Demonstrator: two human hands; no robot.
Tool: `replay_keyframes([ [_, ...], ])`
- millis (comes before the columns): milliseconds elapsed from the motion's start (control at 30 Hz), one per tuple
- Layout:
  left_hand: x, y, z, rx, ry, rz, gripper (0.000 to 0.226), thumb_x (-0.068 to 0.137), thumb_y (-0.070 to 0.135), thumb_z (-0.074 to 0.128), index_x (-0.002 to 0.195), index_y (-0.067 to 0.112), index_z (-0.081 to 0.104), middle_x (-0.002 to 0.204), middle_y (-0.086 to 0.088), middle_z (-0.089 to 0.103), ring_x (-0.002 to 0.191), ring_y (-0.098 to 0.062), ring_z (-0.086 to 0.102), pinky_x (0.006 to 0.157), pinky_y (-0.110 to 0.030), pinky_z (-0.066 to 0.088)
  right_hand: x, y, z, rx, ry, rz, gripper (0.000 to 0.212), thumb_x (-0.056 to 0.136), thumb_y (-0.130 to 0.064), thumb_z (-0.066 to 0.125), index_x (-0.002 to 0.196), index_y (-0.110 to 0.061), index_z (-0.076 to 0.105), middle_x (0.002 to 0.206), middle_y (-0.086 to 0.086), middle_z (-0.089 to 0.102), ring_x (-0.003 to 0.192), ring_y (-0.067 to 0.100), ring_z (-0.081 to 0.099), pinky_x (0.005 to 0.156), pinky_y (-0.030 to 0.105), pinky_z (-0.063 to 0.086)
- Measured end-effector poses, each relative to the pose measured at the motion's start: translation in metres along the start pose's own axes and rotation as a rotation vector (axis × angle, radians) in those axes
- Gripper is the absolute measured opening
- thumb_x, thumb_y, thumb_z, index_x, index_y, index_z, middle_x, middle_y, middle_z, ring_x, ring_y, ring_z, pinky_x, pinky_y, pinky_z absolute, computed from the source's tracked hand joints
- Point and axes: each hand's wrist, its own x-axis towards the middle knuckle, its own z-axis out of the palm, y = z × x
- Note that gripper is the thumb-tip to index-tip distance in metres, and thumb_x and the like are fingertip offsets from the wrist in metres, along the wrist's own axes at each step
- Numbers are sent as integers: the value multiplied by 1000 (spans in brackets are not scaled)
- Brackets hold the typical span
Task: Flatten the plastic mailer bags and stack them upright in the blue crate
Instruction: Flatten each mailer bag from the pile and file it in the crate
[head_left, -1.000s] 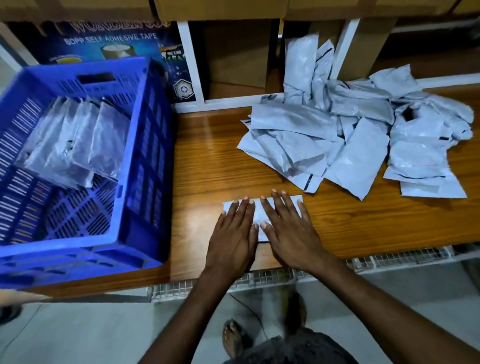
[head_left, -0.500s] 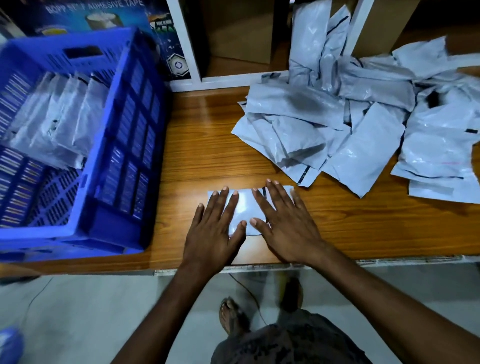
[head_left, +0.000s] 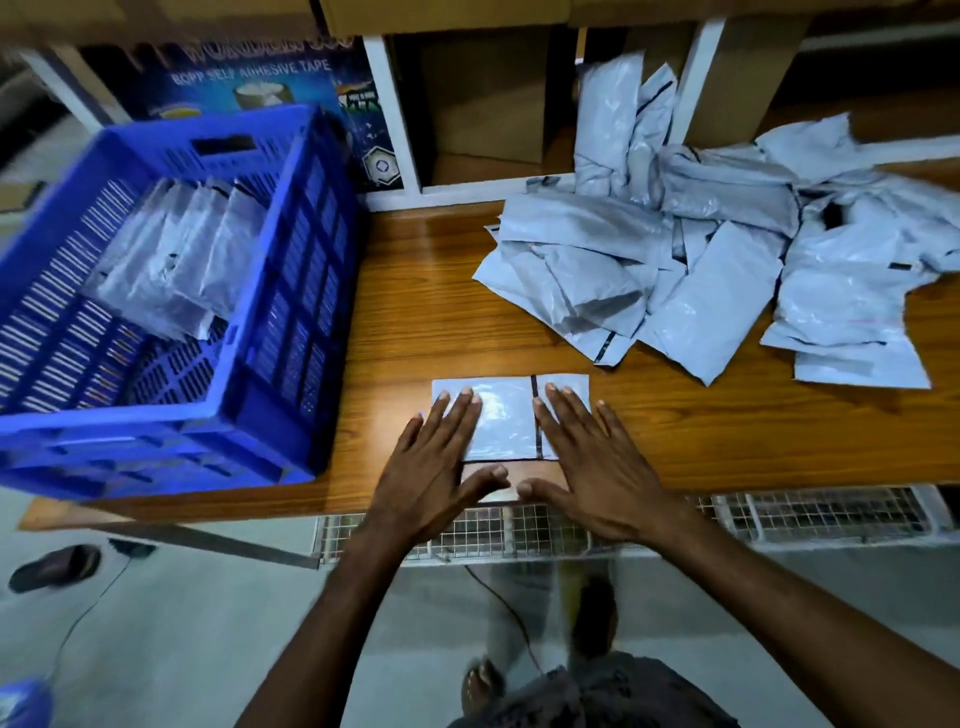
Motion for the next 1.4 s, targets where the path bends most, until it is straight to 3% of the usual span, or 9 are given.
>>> replay_keyframes([
  [167, -25, -11, 2, -37, 7, 116, 93, 94, 79, 33, 165, 27, 4, 171, 12, -6, 158, -12, -8, 127, -37, 7, -25, -10, 6, -52, 1, 5, 95, 93, -82, 27, 160, -29, -15, 167, -6, -23, 153, 11, -22, 126, 48, -6],
  [267, -42, -14, -3, -157, 103, 187, 67, 100, 51, 57, 158, 22, 39, 168, 6, 22, 154, -18, 27, 120, -43, 37, -43, -22, 4, -8, 39, 22, 80, 99, -46, 56, 163, -30, 10, 170, -3, 0, 157, 17, 0, 126, 48, 5],
  [400, -52, -14, -29, -294, 355, 221, 26, 102, 23, 58, 126, 23, 69, 141, 7, 63, 118, -19, 67, 88, -34, 58, -60, -36, -31, 223, 246, 58, 45, 97, -11, 61, 138, -29, 60, 147, -10, 50, 128, 12, 50, 103, 39, 49],
  [533, -33, -9, -56, -613, 557, 13, 15, 104, 37, 60, 111, 25, 66, 100, 9, 70, 87, -14, 69, 75, -37, 55, -41, -40, -84, 472, 399, 116, 32, 98, -25, 66, 130, -30, 67, 122, -12, 67, 104, 8, 61, 84, 31, 53],
  [633, -6, -9, -58, -639, 589, -119, 18, 101, 41, 64, 115, 30, 62, 102, 10, 71, 87, -16, 68, 72, -36, 53, -7, -25, -92, 538, 395, 155, 32, 96, -31, 69, 128, -34, 67, 120, -2, 73, 101, 12, 66, 83, 30, 50],
  [700, 7, -11, -46, -587, 542, -151, 26, 101, 39, 61, 125, 28, 58, 113, 3, 71, 96, -21, 67, 78, -37, 53, 11, -16, -80, 482, 327, 220, 41, 96, -33, 67, 136, -34, 59, 132, -1, 67, 113, 16, 63, 88, 28, 45],
  [900, 22, 6, -1, -197, 391, -130, 52, 109, 37, 37, 155, 12, 42, 160, -9, 43, 150, -27, 34, 115, -41, 33, 32, -36, -26, 75, 201, 174, 58, 108, -46, 34, 161, -26, 21, 169, 0, 14, 156, 19, 10, 124, 45, 12],
  [1033, 17, 18, 21, -119, 260, -116, 57, 110, 39, 23, 158, 12, 37, 166, -5, 32, 155, -25, 26, 123, -41, 24, 32, -37, 14, -5, 102, 164, 66, 105, -58, 6, 163, -28, 7, 171, 4, 1, 157, 20, -3, 126, 45, 3],
  [1400, 13, 5, 21, -56, 210, -145, 70, 105, 58, 26, 163, 20, 25, 171, 2, 19, 158, -18, 15, 125, -41, 17, 31, -19, 16, 18, 97, 179, 72, 103, -66, 10, 162, -29, -4, 170, 3, -10, 156, 18, -12, 126, 48, -4],
])
